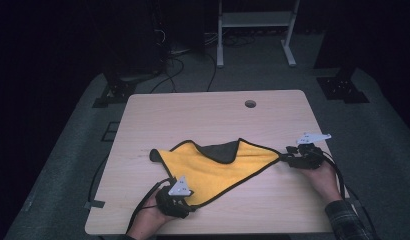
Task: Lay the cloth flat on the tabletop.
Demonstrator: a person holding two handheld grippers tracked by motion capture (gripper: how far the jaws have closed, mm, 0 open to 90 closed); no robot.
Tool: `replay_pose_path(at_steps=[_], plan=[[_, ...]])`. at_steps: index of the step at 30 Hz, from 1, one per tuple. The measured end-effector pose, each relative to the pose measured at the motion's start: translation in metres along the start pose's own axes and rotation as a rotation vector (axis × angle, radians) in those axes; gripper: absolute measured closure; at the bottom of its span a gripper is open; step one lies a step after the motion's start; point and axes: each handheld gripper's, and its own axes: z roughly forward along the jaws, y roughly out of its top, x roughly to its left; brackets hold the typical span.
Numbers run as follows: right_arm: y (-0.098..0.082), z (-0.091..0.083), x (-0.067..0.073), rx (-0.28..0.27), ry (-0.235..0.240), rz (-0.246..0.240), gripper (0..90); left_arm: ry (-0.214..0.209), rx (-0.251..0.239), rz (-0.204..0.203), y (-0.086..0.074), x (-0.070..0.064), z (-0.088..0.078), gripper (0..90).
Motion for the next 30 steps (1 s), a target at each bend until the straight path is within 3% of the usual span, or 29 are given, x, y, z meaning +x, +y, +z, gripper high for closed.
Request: replay_pose_path(at_steps=[5,9,13,15,19,22,26,30], plan=[[-0.001,0.012,0.003,0.030,0.017,-0.026,48.7,0.023,0.002,-0.017,-0.002,0.005,-0.003,68.2],[-0.002,0.015,0.004,0.058,0.031,-0.028,53.3,0.013,-0.012,-0.052,-0.004,0.012,-0.004,79.8],[-0.001,0.014,0.009,0.084,0.040,-0.052,76.1,0.015,-0.015,-0.071,-0.005,0.015,-0.005,80.7],[0.000,0.013,0.013,0.100,0.047,-0.073,80.4,0.017,-0.022,-0.092,-0.006,0.017,-0.007,80.9],[0.002,0.009,0.015,0.109,0.067,-0.084,82.7,-0.010,-0.125,-0.183,-0.007,0.027,-0.017,80.9],[0.005,-0.001,0.014,0.066,0.092,-0.061,83.9,-0.028,-0.208,-0.240,-0.009,0.033,-0.026,80.7],[0.010,-0.017,0.014,0.009,0.122,-0.037,84.6,-0.004,-0.267,-0.255,-0.006,0.039,-0.040,80.8],[0.019,-0.034,0.019,-0.057,0.147,-0.048,85.1,0.037,-0.330,-0.255,0.001,0.047,-0.055,81.0]])
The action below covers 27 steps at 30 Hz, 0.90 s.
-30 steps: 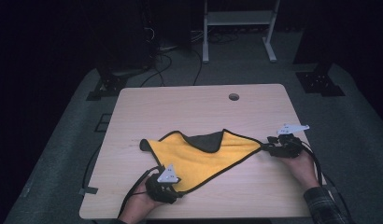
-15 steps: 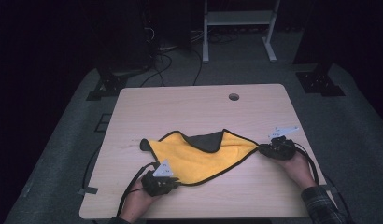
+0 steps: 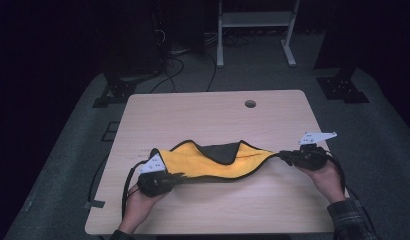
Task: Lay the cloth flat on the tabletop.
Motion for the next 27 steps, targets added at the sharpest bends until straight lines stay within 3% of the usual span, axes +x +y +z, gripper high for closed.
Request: replay_pose_path(at_steps=[8,13,19,23,27], plan=[[0.024,-0.029,0.012,-0.114,-0.018,-0.035,85.8,0.054,-0.133,-0.022,0.036,0.017,-0.029,81.7],[0.045,-0.052,0.017,-0.210,-0.038,-0.061,86.0,0.081,-0.209,0.003,0.068,0.023,-0.044,81.8],[0.078,-0.093,0.018,-0.347,-0.079,-0.095,86.2,0.102,-0.302,0.020,0.102,0.027,-0.062,81.8],[0.095,-0.116,0.019,-0.410,-0.108,-0.120,86.3,0.100,-0.333,0.039,0.117,0.025,-0.068,81.9],[0.103,-0.124,0.020,-0.422,-0.127,-0.129,86.4,0.104,-0.350,0.034,0.124,0.027,-0.066,81.9]])
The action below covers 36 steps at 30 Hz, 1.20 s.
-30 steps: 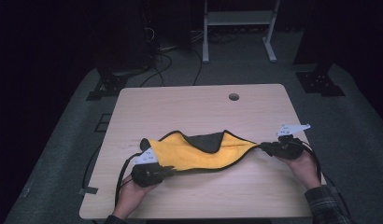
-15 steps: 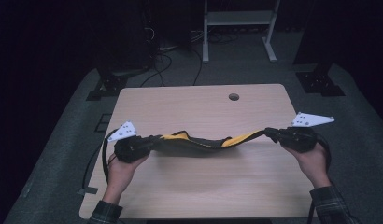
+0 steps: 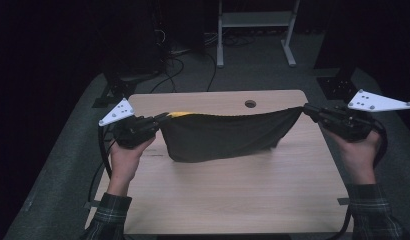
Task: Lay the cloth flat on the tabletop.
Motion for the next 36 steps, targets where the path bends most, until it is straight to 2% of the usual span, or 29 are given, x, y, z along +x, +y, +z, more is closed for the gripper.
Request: replay_pose_path(at_steps=[8,14,16,19,22,24,26,28,31,34,36], plan=[[0.003,0.011,-0.011,-0.002,-0.019,0.016,86.4,0.015,-0.007,-0.025,0.005,0.017,0.017,81.9],[0.007,0.040,-0.034,0.022,-0.034,0.052,86.4,0.054,-0.009,-0.024,0.017,0.041,0.036,82.0],[0.015,0.048,-0.040,0.019,-0.052,0.049,86.4,0.069,-0.025,-0.012,0.027,0.048,0.041,82.0],[0.031,0.052,-0.045,-0.011,-0.073,0.032,86.4,0.077,-0.076,0.015,0.043,0.050,0.041,82.1],[0.042,0.050,-0.044,-0.034,-0.081,0.006,86.4,0.093,-0.085,0.049,0.049,0.049,0.039,82.1],[0.041,0.049,-0.042,-0.041,-0.072,0.005,86.4,0.089,-0.069,0.047,0.043,0.049,0.040,82.0],[0.032,0.050,-0.038,-0.026,-0.058,0.007,86.4,0.080,-0.037,0.030,0.029,0.050,0.042,82.0],[0.017,0.054,-0.034,-0.001,-0.044,0.016,86.3,0.080,0.009,0.011,0.011,0.051,0.045,82.0],[-0.008,0.061,-0.029,0.043,-0.018,0.037,86.3,0.064,0.054,-0.039,-0.017,0.052,0.048,81.9],[-0.029,0.065,-0.023,0.077,0.012,0.049,86.3,0.051,0.104,-0.064,-0.041,0.051,0.049,81.9],[-0.040,0.066,-0.016,0.098,0.029,0.053,86.3,0.044,0.119,-0.079,-0.052,0.049,0.048,81.9]])
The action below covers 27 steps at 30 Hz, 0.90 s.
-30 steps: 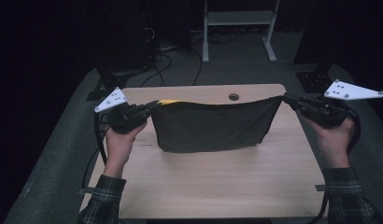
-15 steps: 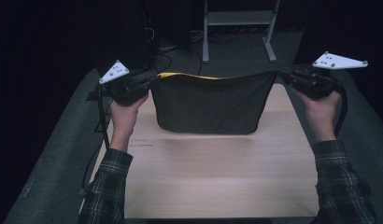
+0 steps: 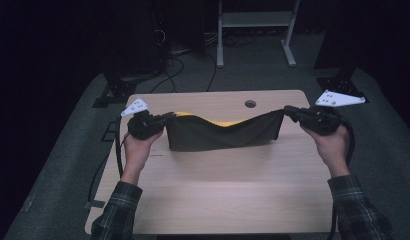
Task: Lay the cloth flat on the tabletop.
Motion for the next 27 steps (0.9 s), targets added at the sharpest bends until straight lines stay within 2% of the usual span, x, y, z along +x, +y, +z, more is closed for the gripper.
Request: replay_pose_path(at_steps=[8,13,18,21,27], plan=[[-0.033,0.000,0.021,0.047,0.065,0.006,86.3,-0.032,0.049,-0.029,-0.032,-0.008,-0.003,81.8],[-0.052,-0.002,0.031,0.099,0.098,0.001,86.2,-0.060,0.075,-0.048,-0.049,-0.013,-0.007,81.8],[-0.074,-0.006,0.038,0.155,0.118,0.010,86.2,-0.077,0.122,-0.066,-0.068,-0.018,-0.011,81.8],[-0.085,-0.011,0.043,0.180,0.138,0.026,86.2,-0.091,0.132,-0.072,-0.076,-0.022,-0.017,81.8],[-0.103,-0.030,0.060,0.202,0.178,0.028,86.2,-0.120,0.162,-0.072,-0.091,-0.036,-0.037,81.7]])
